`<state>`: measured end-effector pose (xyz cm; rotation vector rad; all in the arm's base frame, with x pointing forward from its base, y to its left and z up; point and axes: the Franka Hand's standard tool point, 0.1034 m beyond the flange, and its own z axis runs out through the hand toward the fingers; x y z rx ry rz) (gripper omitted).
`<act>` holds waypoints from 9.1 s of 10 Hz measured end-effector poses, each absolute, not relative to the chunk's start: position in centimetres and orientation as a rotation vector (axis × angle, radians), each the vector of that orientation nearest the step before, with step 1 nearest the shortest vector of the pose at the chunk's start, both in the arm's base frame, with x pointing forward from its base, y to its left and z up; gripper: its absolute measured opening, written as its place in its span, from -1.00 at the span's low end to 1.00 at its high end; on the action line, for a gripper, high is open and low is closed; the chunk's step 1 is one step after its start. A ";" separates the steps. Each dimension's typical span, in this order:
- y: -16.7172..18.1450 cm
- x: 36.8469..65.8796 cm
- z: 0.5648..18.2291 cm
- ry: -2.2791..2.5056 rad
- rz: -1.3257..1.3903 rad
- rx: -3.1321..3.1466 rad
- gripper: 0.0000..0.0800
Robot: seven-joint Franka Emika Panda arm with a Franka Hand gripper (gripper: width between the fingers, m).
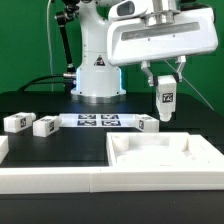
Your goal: Assemble square table
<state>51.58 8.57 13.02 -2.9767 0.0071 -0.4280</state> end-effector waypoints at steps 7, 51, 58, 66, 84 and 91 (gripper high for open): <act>7.6 54.5 12.6 -0.144 -0.500 -2.980 -0.27; 11.2 61.8 8.6 -0.213 -0.818 -2.913 0.00; 11.3 61.8 8.7 -0.208 -0.812 -2.913 0.62; 11.8 61.3 10.3 -0.232 -0.467 -2.921 0.62; 11.3 61.4 8.3 -0.156 -0.108 -3.034 0.62; 10.9 62.2 8.6 -0.248 -0.131 -3.031 0.37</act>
Offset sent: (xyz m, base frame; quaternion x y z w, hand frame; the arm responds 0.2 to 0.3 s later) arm 0.0000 0.0000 0.0000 0.0000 0.0000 0.0000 1.0000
